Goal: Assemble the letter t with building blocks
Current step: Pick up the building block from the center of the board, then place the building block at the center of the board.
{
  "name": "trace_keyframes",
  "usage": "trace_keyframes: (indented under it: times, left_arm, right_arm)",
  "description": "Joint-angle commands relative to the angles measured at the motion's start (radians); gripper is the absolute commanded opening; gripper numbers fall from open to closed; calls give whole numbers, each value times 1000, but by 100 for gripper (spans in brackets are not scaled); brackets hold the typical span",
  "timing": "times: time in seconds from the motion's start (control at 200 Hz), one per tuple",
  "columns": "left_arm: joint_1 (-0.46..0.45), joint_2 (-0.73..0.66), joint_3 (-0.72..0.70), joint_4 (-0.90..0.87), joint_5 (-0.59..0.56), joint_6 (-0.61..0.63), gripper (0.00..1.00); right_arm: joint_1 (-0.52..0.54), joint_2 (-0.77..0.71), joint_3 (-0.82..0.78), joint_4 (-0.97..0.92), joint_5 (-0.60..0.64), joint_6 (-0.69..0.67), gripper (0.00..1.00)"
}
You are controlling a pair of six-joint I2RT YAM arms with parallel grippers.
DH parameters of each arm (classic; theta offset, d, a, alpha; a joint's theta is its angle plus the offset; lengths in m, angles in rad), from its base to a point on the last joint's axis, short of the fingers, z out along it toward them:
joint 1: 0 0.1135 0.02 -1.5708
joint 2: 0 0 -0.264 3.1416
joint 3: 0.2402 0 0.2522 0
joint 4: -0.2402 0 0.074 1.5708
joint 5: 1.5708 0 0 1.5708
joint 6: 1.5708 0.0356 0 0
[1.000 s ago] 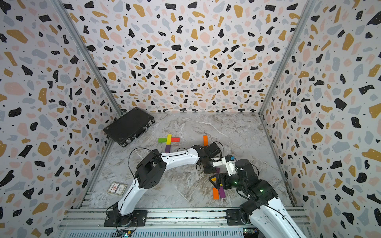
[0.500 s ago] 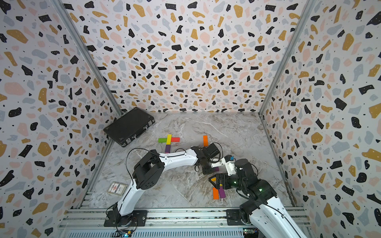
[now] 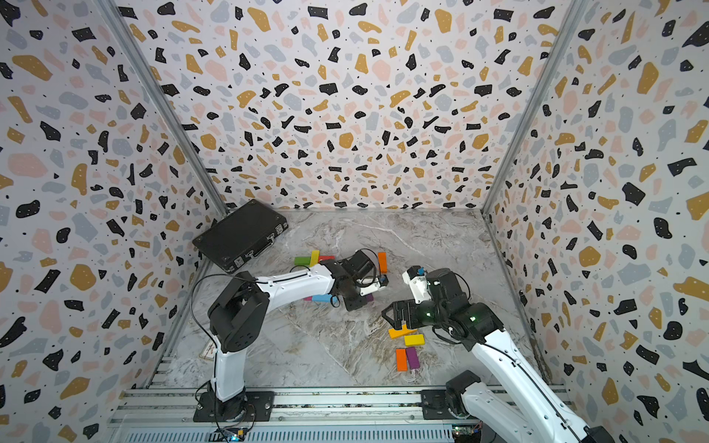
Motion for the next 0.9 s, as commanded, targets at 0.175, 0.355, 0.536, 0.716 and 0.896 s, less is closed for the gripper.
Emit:
trace_keyframes:
  times: [0.175, 0.355, 0.536, 0.716, 0.896]
  left_arm:
    - [97, 53, 113, 3, -48, 133, 17]
    - [157, 178, 287, -40, -57, 161, 16]
    - [194, 256, 401, -64, -41, 173, 16]
    - [197, 321, 465, -82, -36, 188, 18]
    - [197, 373, 524, -101, -12, 191, 20]
  right_arm:
    - [-72, 170, 137, 87, 61, -64, 99]
    - [-106, 252, 146, 229, 113, -45, 100]
    - [-128, 298, 146, 298, 123, -62, 100]
    - [-145, 347, 128, 348, 89, -57, 99]
    - [-155, 384, 134, 356, 66, -64, 99]
